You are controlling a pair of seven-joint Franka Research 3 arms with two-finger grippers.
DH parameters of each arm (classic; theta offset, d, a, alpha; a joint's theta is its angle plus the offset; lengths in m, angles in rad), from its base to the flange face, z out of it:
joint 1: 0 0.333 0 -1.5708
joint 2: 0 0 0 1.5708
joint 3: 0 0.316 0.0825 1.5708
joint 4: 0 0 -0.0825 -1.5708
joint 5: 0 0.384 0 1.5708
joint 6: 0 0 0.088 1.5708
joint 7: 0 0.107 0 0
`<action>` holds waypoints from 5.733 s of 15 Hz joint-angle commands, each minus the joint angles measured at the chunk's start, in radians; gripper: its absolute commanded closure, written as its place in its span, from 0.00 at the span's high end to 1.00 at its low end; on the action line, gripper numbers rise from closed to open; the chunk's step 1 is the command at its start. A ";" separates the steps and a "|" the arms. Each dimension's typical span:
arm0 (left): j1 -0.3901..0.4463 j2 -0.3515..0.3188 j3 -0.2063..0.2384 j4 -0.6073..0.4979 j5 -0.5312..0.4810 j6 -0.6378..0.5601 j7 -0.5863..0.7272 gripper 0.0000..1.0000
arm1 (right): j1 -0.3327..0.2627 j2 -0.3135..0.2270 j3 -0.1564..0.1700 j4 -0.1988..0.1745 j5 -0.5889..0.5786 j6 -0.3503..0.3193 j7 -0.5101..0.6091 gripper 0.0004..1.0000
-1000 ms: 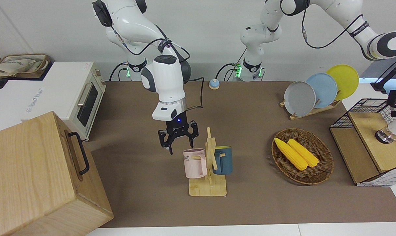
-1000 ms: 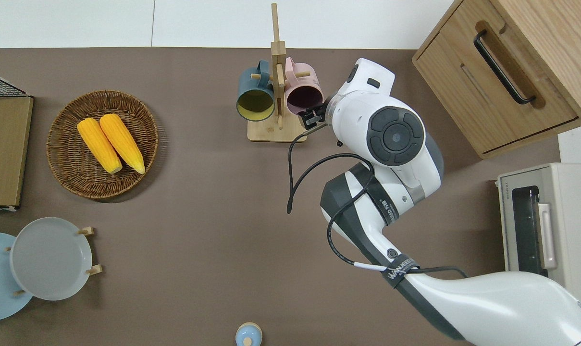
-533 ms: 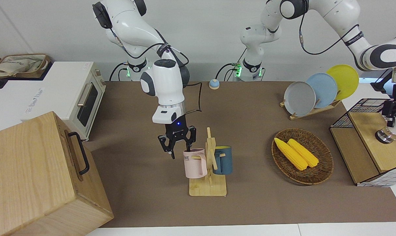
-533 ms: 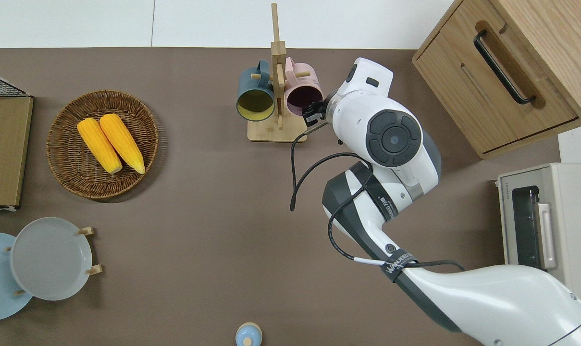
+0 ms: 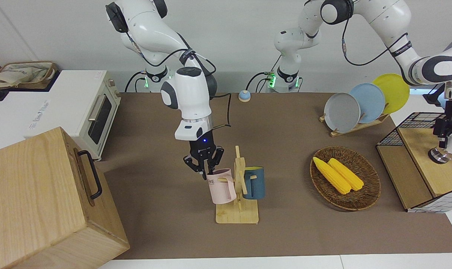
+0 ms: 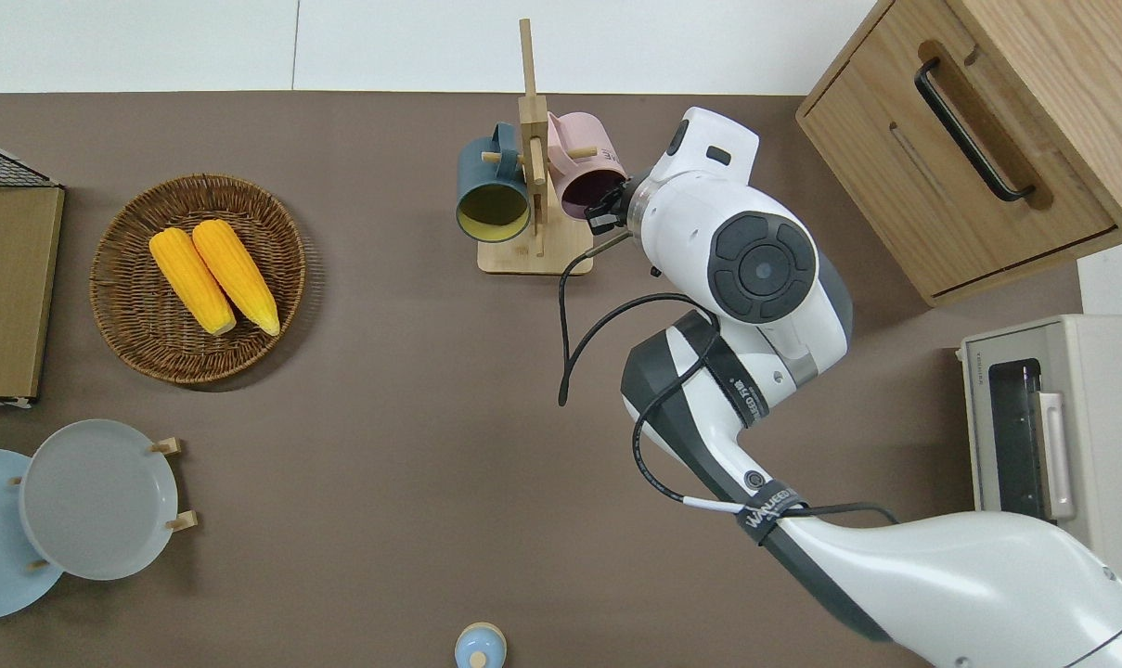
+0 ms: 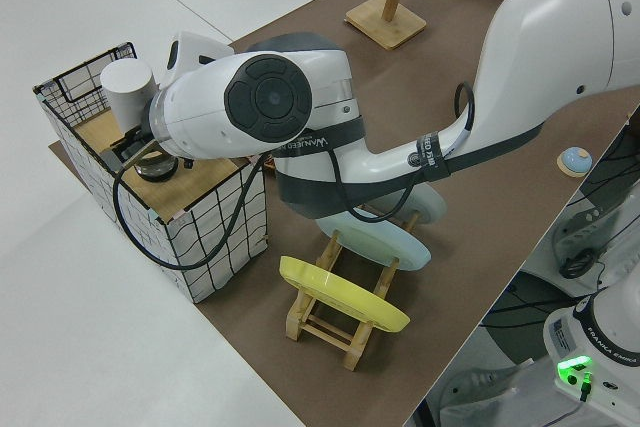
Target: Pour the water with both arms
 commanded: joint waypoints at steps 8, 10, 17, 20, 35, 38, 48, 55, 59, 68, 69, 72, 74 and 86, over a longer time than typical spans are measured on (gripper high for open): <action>0.010 0.006 -0.019 0.008 -0.024 0.032 0.018 0.00 | -0.018 0.033 0.010 0.028 -0.003 0.003 -0.004 0.00; 0.008 -0.001 -0.018 0.019 -0.015 0.027 -0.016 0.00 | -0.034 0.048 0.023 0.051 0.023 -0.005 -0.004 0.00; -0.003 -0.055 -0.016 0.054 0.198 -0.011 -0.269 0.00 | -0.035 0.048 0.000 0.097 0.267 -0.088 0.001 0.00; -0.006 -0.084 -0.018 0.092 0.341 -0.071 -0.415 0.00 | -0.035 0.048 -0.011 0.107 0.281 -0.103 -0.001 0.00; -0.107 -0.236 -0.022 0.157 0.692 -0.287 -0.852 0.00 | -0.058 0.041 -0.016 0.116 0.281 -0.185 -0.024 0.00; -0.107 -0.236 -0.021 0.157 0.694 -0.287 -0.846 0.00 | -0.072 0.037 -0.010 0.116 0.283 -0.189 -0.028 0.00; -0.116 -0.267 -0.024 0.146 0.709 -0.336 -0.851 0.00 | -0.173 0.002 0.064 0.114 0.276 -0.258 -0.083 0.00; -0.213 -0.346 -0.024 0.033 0.829 -0.342 -0.959 0.00 | -0.216 -0.032 0.066 0.110 0.273 -0.321 -0.154 0.00; -0.301 -0.424 -0.026 -0.057 0.936 -0.330 -1.099 0.00 | -0.230 -0.055 0.056 0.096 0.272 -0.353 -0.163 0.00; -0.401 -0.667 -0.061 -0.324 1.031 -0.295 -1.256 0.00 | -0.167 -0.173 -0.032 -0.025 0.304 -0.692 -0.116 0.00; -0.401 -0.697 -0.074 -0.360 1.038 -0.293 -1.265 0.00 | -0.153 -0.174 -0.039 -0.027 0.324 -0.736 -0.082 0.00; -0.400 -0.748 -0.137 -0.435 1.076 -0.293 -1.340 0.00 | -0.091 -0.177 -0.063 -0.039 0.396 -0.830 0.039 0.00; -0.398 -0.784 -0.186 -0.495 1.093 -0.289 -1.377 0.00 | -0.038 -0.177 -0.071 -0.056 0.459 -0.849 0.160 0.00; -0.403 -0.871 -0.332 -0.771 1.082 -0.185 -1.401 0.00 | 0.301 -0.072 -0.108 -0.061 0.879 -0.522 0.820 0.00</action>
